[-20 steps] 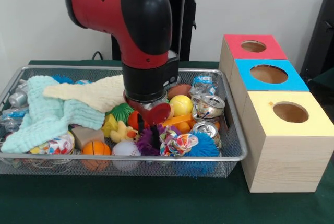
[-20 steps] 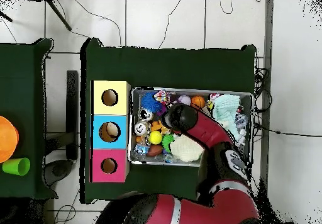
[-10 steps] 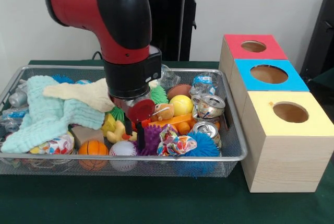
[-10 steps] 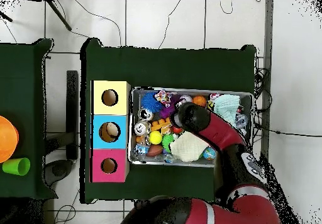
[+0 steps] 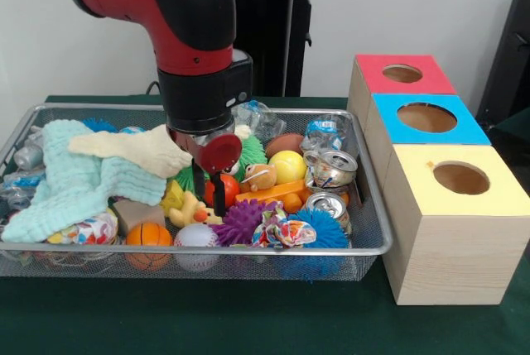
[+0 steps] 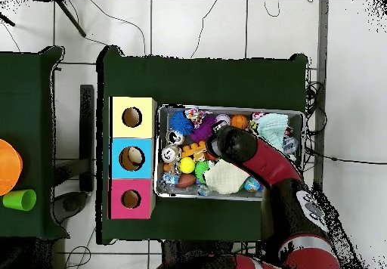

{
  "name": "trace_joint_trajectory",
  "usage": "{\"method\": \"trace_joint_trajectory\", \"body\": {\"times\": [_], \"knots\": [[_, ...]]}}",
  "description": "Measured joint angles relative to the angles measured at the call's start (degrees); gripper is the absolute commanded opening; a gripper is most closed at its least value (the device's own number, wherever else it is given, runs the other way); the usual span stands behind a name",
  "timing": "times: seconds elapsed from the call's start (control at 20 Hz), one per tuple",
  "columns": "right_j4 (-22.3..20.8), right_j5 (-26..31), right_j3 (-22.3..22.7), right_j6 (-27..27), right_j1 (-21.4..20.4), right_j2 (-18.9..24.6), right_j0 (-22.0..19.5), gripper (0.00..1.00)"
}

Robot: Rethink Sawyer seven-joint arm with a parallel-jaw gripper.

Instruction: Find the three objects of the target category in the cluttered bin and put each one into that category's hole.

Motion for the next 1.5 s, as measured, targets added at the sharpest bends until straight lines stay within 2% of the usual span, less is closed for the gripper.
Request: {"method": "trace_joint_trajectory", "body": {"times": [0.4,0.75,1.5], "knots": [[0.0,0.3,0.0,0.0,-0.2,0.0,0.5,1.00],[-0.5,0.2,0.0,0.0,2.2,0.0,0.4,1.00],[-2.8,-1.0,0.0,0.0,2.6,2.1,-2.7,1.00]]}}
